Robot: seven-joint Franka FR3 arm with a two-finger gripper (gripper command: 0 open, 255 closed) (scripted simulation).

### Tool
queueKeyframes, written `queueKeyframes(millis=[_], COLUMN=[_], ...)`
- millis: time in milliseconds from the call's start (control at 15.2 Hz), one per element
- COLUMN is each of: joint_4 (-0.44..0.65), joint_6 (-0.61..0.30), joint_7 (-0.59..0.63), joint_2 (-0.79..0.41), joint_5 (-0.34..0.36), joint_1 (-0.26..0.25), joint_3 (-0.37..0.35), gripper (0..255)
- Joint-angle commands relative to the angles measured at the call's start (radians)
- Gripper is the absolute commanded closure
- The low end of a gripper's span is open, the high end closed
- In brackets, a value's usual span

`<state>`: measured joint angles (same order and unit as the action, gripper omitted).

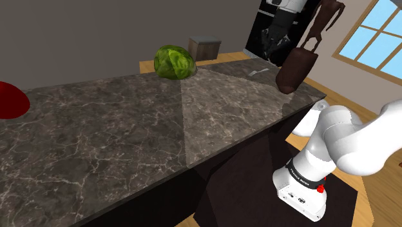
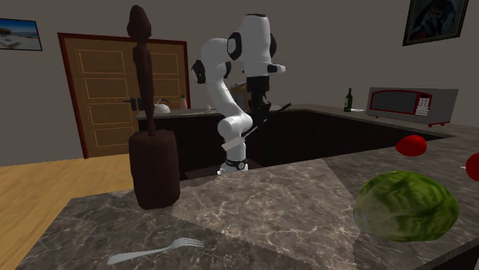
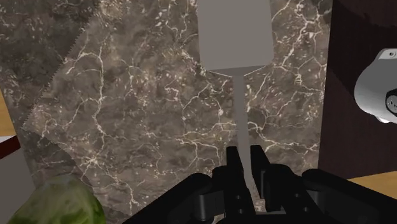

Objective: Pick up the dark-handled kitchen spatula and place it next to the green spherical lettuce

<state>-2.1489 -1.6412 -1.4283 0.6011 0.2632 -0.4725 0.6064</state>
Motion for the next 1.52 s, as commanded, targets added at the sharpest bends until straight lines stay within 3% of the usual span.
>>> queueKeyframes(millis=[0, 726, 1452], joint_4=[0.006, 0.119, 0.381], joint_6=[-0.013, -0.080, -0.090], joint_7=[0.045, 0.218, 0.336], joint_2=[-0.026, -0.234, -0.528], joint_5=[-0.027, -0.161, -0.294], joint_1=[-0.023, -0.145, -0.242], joint_3=[-0.030, -0.135, -0.200], gripper=[255, 255, 255])
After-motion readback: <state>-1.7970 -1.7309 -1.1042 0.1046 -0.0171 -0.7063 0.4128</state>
